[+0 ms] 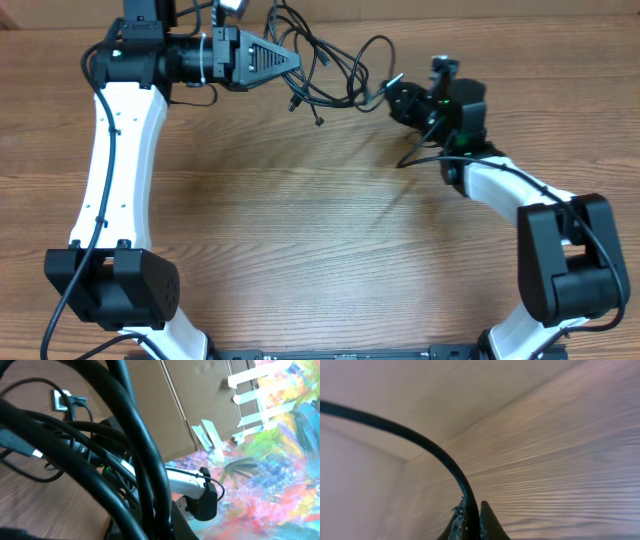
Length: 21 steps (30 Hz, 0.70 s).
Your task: Untangle cables
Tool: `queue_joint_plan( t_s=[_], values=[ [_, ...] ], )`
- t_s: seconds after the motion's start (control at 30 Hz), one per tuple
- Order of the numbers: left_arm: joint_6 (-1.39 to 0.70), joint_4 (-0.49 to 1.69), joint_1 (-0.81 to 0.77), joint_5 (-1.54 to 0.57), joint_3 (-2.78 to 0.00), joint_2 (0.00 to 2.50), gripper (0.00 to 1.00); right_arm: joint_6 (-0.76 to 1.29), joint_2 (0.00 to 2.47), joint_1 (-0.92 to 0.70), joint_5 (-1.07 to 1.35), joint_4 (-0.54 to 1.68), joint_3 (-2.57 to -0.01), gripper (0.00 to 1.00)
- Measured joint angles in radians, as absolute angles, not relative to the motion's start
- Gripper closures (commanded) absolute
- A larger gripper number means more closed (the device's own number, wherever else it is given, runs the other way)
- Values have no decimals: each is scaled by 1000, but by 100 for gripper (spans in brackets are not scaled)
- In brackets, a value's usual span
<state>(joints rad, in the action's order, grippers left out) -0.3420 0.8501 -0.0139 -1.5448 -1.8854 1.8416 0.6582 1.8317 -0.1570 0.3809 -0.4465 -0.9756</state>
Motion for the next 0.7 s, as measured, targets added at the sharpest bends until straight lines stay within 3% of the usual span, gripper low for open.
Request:
queue_joint_plan(
  t_s=[0.63, 0.67, 0.7],
  values=[
    [-342, 812, 121, -1545, -1885, 1842, 96, 575, 1832, 61, 358, -284, -976, 96],
    [-342, 811, 121, -1544, -1885, 1842, 96, 575, 1832, 60, 358, -284, -976, 94],
    [-342, 811, 123, -1544, -1885, 1842, 95, 576, 1832, 60, 359, -284, -976, 80]
  ],
)
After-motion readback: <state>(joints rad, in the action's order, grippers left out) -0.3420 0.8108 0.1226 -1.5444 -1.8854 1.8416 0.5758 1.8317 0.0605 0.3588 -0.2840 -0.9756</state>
